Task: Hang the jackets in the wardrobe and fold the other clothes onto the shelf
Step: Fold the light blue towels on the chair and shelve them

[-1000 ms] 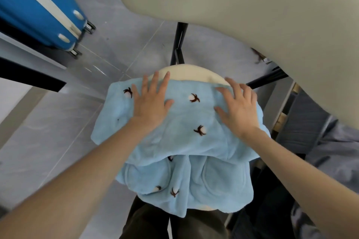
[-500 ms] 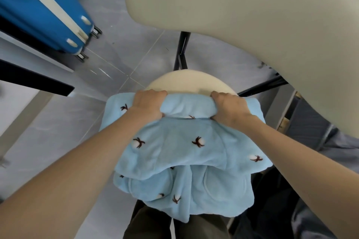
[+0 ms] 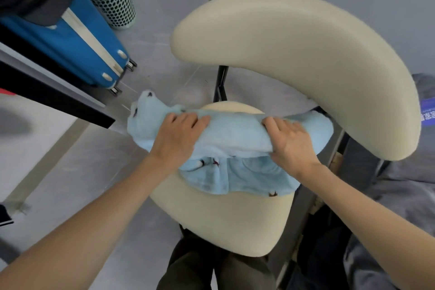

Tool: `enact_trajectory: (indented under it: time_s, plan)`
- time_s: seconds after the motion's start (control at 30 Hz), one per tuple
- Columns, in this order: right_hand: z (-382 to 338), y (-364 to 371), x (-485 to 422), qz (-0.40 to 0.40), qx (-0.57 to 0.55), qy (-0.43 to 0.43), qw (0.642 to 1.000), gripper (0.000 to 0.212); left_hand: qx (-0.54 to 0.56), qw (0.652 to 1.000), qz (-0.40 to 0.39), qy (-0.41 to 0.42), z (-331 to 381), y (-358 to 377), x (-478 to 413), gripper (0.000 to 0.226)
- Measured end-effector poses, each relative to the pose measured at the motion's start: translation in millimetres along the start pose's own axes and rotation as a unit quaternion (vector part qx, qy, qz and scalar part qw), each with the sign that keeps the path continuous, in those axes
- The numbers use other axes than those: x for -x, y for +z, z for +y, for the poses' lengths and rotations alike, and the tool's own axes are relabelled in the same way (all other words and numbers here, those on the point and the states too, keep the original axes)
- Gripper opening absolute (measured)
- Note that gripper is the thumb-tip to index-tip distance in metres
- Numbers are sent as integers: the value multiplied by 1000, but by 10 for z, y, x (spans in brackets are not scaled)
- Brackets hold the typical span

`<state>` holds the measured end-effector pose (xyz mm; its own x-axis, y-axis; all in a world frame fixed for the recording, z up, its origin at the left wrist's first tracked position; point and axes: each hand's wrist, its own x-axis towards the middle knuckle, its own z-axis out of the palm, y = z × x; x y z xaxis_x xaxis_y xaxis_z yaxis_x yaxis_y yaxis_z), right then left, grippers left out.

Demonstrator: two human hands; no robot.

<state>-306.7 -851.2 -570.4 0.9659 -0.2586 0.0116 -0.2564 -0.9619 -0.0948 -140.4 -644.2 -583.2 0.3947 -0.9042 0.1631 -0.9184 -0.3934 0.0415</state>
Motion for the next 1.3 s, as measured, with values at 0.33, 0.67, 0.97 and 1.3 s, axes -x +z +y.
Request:
enact_trajectory:
  time_s: [0.33,0.67,0.97,1.3]
  plan:
    - [-299,179,678,-340,-168,75,922,22,150,973,-177,-17,444,102,810,41]
    - [-504,936,643,-262,-76,159,949,60,123,928,-266,-229,638,781,902,56]
    - [-611,867,362,-192,-52,116,973,63,141,927,-57,-342,202,759,945,41]
    - [-928,1137,-182,-205,-115,106,966,65,336,743,-122,-566,-207,872,687,44]
